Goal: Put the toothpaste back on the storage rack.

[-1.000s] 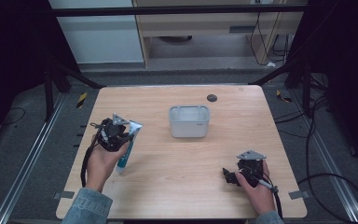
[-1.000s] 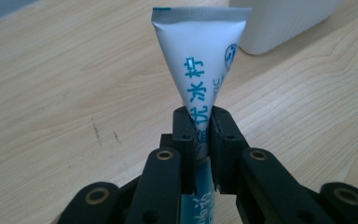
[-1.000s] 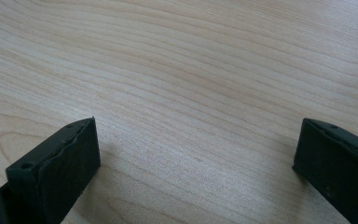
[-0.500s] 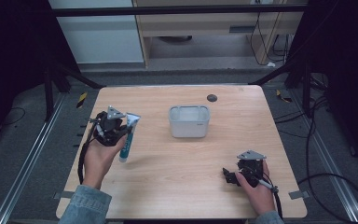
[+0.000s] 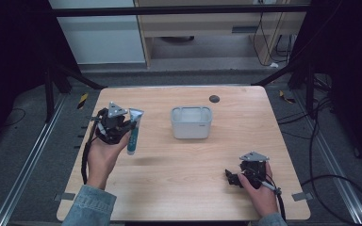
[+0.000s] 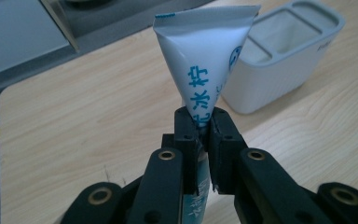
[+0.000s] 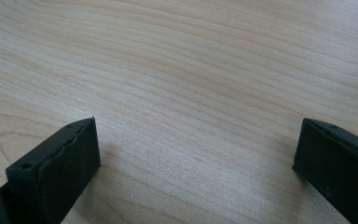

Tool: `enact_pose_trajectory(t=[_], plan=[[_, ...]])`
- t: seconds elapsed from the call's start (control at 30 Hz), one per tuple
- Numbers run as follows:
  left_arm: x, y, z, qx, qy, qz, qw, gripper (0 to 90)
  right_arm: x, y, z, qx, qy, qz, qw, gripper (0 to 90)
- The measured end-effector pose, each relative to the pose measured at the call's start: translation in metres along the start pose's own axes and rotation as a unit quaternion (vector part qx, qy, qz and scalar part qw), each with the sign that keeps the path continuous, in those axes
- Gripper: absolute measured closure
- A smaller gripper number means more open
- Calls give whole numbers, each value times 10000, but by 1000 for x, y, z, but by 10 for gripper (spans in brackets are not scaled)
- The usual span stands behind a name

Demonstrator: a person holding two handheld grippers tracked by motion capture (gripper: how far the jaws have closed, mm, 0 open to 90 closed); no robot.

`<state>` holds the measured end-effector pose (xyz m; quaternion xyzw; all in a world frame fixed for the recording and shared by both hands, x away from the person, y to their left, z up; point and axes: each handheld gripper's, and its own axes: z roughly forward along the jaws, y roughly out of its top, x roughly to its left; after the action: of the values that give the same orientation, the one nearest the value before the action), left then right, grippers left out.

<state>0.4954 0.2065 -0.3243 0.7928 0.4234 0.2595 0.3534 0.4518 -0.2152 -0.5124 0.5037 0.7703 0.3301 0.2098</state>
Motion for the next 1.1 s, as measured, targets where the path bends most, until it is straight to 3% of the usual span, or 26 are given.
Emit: enact_pose_trajectory(t=[0.3,0.7,1.1], plan=[[-8,20,0,-317,-88,-56,9994,831,0,0,0,0,0,-1,10000,4],[-19,35,4,-405,-199,25,9990,831,0,0,0,1,-1,2,10000,4],[-21,54,1,-469,-260,113,9985,830,-1,0,1,-21,-38,-64,10000,3]])
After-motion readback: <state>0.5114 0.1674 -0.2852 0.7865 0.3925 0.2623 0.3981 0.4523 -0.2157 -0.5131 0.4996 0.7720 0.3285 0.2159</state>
